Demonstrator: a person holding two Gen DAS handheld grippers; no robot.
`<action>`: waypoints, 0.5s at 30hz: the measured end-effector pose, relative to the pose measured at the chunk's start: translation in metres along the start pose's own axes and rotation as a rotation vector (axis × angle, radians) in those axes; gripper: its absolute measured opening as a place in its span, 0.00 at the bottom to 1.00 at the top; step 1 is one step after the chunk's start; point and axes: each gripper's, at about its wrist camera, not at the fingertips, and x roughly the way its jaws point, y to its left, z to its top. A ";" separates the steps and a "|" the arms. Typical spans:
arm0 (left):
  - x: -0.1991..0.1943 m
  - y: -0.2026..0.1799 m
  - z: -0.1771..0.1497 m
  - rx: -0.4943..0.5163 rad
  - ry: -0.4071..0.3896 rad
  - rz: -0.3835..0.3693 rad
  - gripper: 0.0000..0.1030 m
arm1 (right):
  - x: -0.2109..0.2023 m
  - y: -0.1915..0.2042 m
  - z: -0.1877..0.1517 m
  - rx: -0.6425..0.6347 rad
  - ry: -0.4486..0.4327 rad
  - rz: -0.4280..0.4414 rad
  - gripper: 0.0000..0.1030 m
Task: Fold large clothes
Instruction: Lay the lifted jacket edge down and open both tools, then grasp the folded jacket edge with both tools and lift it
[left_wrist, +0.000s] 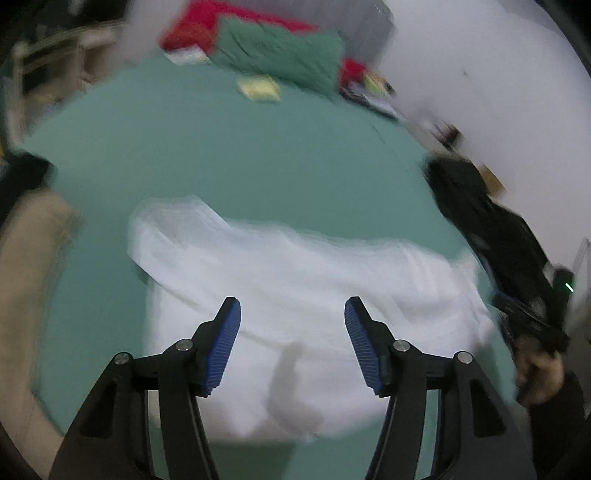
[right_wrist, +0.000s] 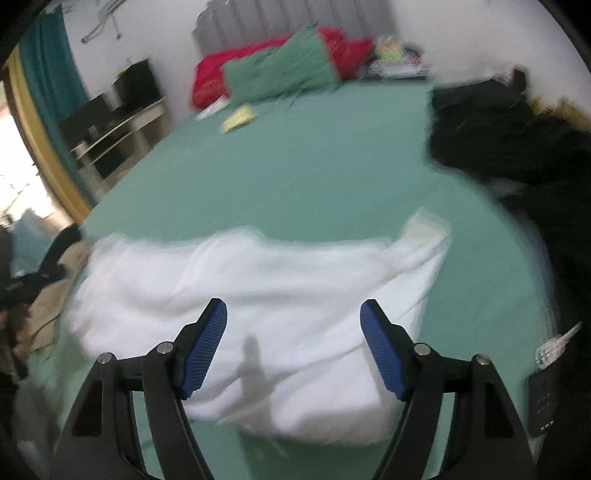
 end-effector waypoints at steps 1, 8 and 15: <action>0.007 -0.004 -0.006 0.006 0.033 -0.016 0.60 | 0.006 0.006 -0.007 0.000 0.030 0.032 0.73; 0.047 -0.009 -0.032 -0.066 0.161 -0.108 0.60 | 0.022 -0.002 -0.027 0.122 0.122 0.175 0.73; 0.057 -0.005 -0.022 -0.072 0.149 -0.126 0.51 | 0.026 -0.024 -0.019 0.249 0.075 0.254 0.70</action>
